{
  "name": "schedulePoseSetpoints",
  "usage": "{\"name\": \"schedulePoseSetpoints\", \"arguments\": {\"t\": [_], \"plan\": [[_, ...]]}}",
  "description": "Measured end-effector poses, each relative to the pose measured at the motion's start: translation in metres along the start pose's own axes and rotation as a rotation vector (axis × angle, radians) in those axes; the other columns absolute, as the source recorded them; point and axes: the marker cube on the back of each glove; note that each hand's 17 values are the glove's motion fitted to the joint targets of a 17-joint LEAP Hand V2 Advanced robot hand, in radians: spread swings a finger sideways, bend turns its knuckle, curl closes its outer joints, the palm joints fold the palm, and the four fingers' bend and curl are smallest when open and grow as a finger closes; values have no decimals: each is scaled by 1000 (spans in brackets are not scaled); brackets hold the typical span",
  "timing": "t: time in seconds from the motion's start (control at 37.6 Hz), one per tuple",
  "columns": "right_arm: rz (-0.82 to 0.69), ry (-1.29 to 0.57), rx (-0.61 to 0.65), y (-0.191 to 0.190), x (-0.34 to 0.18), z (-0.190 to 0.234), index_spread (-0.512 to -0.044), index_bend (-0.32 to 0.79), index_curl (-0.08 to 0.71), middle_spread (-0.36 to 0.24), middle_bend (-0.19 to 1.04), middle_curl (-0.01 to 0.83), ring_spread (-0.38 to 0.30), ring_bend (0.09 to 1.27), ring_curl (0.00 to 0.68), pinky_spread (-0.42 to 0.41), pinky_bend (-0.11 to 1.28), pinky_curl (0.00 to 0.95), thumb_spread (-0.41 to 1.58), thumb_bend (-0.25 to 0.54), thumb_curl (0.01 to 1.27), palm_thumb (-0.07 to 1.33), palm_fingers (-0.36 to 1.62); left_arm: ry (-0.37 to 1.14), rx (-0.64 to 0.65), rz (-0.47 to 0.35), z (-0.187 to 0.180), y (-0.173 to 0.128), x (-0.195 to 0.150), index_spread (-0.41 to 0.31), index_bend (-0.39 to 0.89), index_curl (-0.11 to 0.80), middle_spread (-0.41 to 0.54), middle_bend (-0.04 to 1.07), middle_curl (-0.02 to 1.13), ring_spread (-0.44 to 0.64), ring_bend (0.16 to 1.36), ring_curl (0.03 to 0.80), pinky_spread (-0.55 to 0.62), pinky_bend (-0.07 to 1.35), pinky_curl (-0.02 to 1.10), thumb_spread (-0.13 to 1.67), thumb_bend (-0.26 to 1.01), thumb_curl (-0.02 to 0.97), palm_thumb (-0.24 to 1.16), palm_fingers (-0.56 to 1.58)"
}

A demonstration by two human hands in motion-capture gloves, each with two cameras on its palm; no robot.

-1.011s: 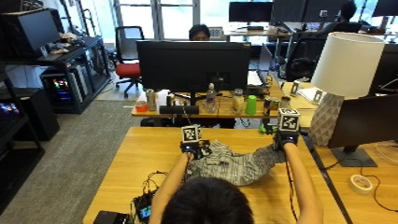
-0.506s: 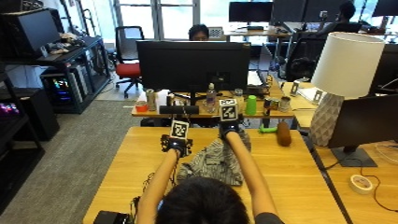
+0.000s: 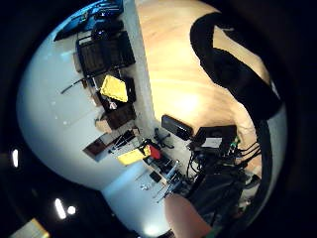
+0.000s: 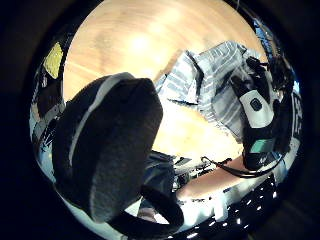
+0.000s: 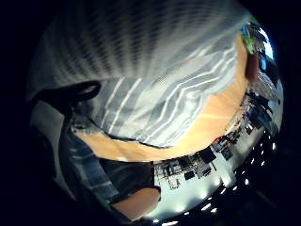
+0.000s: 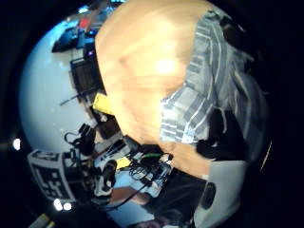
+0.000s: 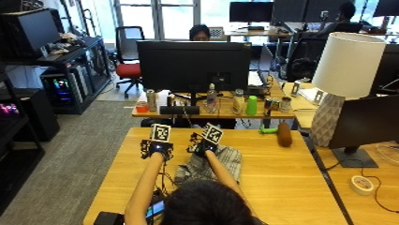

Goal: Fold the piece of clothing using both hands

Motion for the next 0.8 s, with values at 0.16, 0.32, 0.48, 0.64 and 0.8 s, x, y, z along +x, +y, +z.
{"name": "schedulePoseSetpoints", "arguments": {"t": [0.16, 0.32, 0.48, 0.64, 0.8], "plan": [[43, -182, -14, -2, -3, 2, -251, -116, 116, -117, 293, 498, -206, 782, 479, -313, 811, 438, 662, -43, 653, 931, 958, 22, -27, -72, 4, 0, -14, -6, 144, 262, 255, 147, 245, 277, 763, 306, 250, 830, 340, 1166, -7, 177, 62, 191], [-159, -456, 161, 0, -14, -35, -244, 18, 92, -73, 325, 498, -152, 686, 452, -189, 784, 432, 921, -9, 595, 881, 836, 32, -57, -82, 7, -1, -19, -3, 142, 267, 254, 149, 240, 264, 764, 306, 243, 824, 340, 1199, -9, 183, 72, 202], [-252, -528, 208, 56, -18, -92, -248, 51, 91, -55, 317, 485, -123, 654, 425, -129, 737, 402, 1070, -6, 558, 877, 824, 44, 47, 4, 0, -9, -16, -2, 138, 270, 253, 148, 237, 253, 763, 308, 233, 822, 344, 1220, -11, 186, 75, 204], [-333, -314, 353, 78, 15, -146, -253, 117, 133, -44, 312, 479, -79, 568, 407, -30, 624, 374, 1159, -8, 528, 873, 705, 48, 100, -13, -18, -2, -11, -10, 145, 276, 245, 155, 239, 234, 751, 305, 227, 808, 341, 1239, -10, 191, 85, 225], [-328, -182, 462, 108, 50, -188, -259, 154, 176, -34, 284, 463, -37, 478, 380, 75, 546, 344, 1211, -10, 504, 872, 635, 34, 69, 116, -30, -55, 20, -12, 138, 277, 241, 148, 239, 217, 747, 306, 219, 807, 344, 1252, -11, 194, 87, 233]]}}
